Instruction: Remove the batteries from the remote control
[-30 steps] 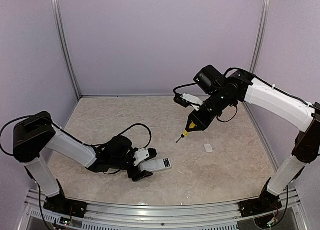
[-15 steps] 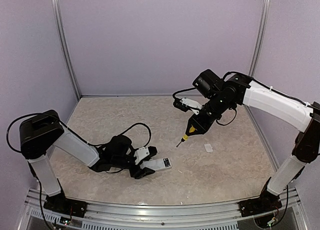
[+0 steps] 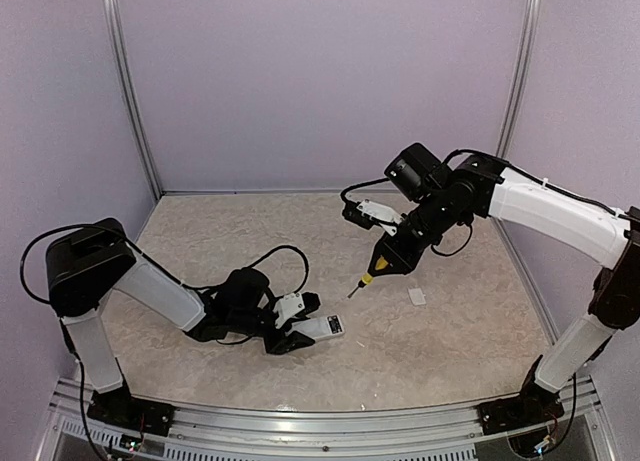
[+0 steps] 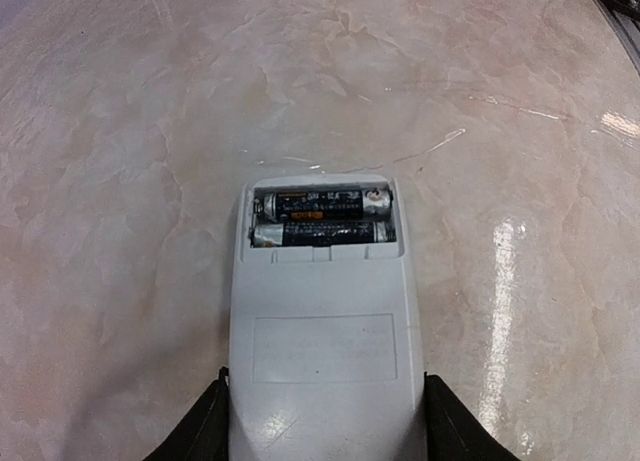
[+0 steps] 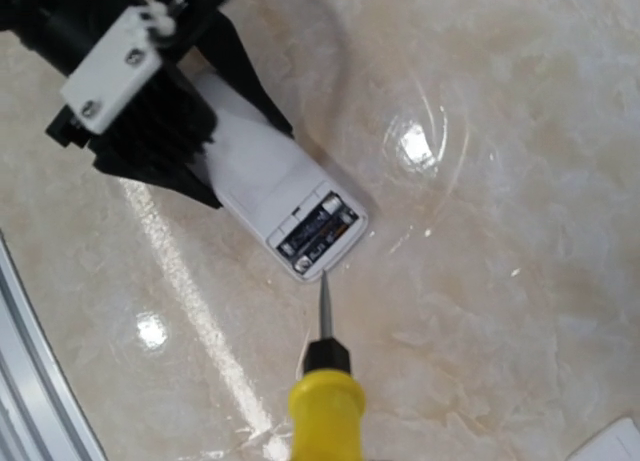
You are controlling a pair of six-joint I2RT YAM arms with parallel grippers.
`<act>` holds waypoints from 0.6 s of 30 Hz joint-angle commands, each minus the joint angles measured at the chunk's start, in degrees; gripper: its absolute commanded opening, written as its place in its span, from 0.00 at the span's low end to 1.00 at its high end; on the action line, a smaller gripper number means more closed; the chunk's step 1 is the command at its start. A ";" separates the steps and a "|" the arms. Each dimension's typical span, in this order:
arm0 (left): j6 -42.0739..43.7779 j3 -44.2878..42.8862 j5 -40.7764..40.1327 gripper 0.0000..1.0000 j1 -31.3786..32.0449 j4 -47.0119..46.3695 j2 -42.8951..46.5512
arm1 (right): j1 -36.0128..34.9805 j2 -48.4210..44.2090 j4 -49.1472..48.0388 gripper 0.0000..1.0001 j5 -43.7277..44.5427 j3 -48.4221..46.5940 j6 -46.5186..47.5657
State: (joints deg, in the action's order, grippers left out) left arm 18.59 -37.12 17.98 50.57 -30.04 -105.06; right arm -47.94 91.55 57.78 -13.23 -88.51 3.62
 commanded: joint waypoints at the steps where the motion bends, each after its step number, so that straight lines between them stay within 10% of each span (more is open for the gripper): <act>1: 1.46 -1.02 1.04 0.49 -0.20 3.79 -0.75 | -1.66 -3.54 -4.43 0.00 1.24 2.59 3.13; 18: 7.00 0.35 7.04 0.35 0.12 7.01 5.50 | -3.28 -15.48 -13.32 0.00 2.31 14.74 17.23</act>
State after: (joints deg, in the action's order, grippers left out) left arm 22.65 -37.54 21.93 50.54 -25.19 -101.80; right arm -50.63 80.68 49.10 -11.51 -76.66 16.08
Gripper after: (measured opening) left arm 0.542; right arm 0.139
